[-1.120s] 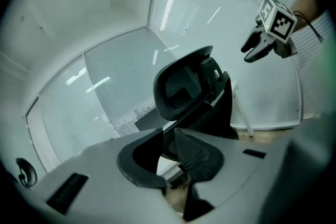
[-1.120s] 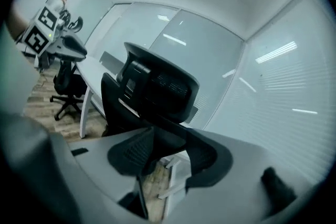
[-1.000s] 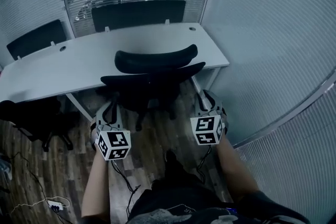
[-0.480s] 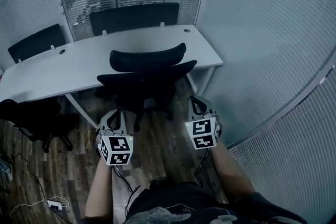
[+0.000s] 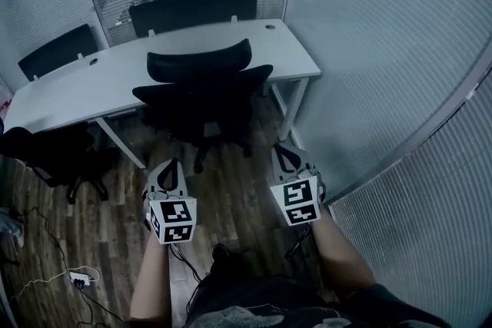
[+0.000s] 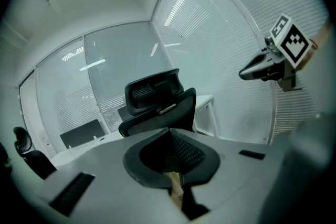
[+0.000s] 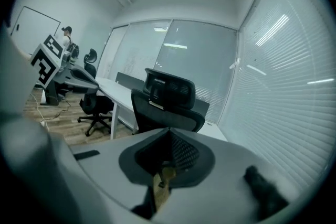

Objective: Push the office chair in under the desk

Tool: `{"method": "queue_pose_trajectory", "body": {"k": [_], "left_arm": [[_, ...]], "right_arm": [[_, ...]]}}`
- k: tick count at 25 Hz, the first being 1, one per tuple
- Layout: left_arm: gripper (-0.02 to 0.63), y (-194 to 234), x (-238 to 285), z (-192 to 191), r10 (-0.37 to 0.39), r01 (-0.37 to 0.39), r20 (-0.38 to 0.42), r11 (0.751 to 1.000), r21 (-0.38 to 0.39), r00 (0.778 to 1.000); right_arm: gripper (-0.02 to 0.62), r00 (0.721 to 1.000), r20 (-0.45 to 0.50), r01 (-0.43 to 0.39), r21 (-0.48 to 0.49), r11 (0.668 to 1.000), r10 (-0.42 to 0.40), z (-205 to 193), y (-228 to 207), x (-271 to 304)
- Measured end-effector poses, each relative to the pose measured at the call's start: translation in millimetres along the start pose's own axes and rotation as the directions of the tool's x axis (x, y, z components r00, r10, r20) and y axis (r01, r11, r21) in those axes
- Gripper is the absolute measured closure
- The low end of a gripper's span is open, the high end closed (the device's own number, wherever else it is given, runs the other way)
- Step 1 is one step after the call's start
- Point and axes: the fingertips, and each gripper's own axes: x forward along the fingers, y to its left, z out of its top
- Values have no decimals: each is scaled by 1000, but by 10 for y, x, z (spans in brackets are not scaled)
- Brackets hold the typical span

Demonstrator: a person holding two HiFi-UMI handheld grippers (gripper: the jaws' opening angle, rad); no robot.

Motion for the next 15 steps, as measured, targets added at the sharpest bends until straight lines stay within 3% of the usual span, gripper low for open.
{"method": "queue_pose_trajectory", "body": {"k": [5,15], "left_arm": [[592,-273,-525,16,23,-23,-10,1000,5,1000],[592,-775,-1367,-19,66,-67,-28,997,-37,997]], "right_arm": [[574,999,7,-42,10,999,42,-134,68,-488],[574,995,27,-93,-61,994,94,-372,240,-1350]]}}
